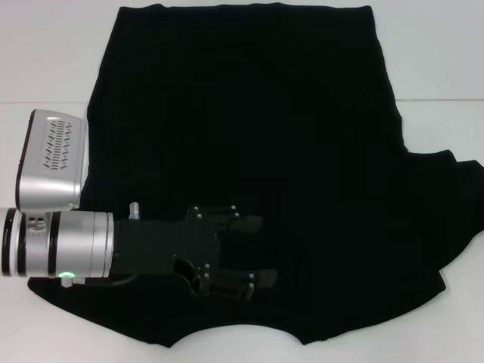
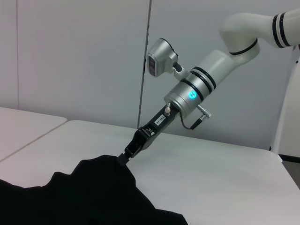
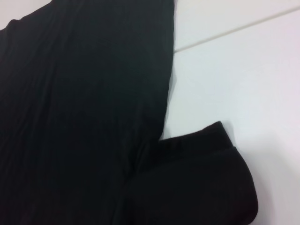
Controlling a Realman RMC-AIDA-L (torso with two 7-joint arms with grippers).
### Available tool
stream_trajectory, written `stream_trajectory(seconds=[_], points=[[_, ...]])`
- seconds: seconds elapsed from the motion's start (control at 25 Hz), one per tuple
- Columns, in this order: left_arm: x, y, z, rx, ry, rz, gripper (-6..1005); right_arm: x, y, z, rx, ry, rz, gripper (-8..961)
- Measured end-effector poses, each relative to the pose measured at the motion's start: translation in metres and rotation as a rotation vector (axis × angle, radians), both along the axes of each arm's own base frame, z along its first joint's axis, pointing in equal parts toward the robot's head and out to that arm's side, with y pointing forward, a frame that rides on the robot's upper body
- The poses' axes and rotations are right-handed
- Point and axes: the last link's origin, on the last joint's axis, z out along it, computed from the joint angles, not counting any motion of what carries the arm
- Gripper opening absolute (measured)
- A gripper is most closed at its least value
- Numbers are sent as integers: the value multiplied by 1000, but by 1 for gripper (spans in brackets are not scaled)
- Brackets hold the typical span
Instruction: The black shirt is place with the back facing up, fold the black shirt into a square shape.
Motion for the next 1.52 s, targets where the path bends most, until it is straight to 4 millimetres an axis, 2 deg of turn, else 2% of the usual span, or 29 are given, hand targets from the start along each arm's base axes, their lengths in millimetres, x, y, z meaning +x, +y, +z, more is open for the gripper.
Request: stream_trajectory(seconds=[0.52, 0.72, 0.88, 1.32, 1.52], points=[[4, 3, 1, 10, -13, -7, 848, -6, 9, 10, 20, -24, 32, 3], [5, 3, 1, 9, -14, -7, 848, -18, 19, 12, 8, -28, 69, 3], [5, 4, 2, 13, -17, -5, 848, -37, 29, 9, -29, -22, 120, 4], [4, 6, 3, 24, -15, 1, 848, -104, 50, -41, -229, -54, 282, 4], [3, 6, 5, 31, -19, 8, 848, -123, 54, -58, -275, -69, 301, 4]])
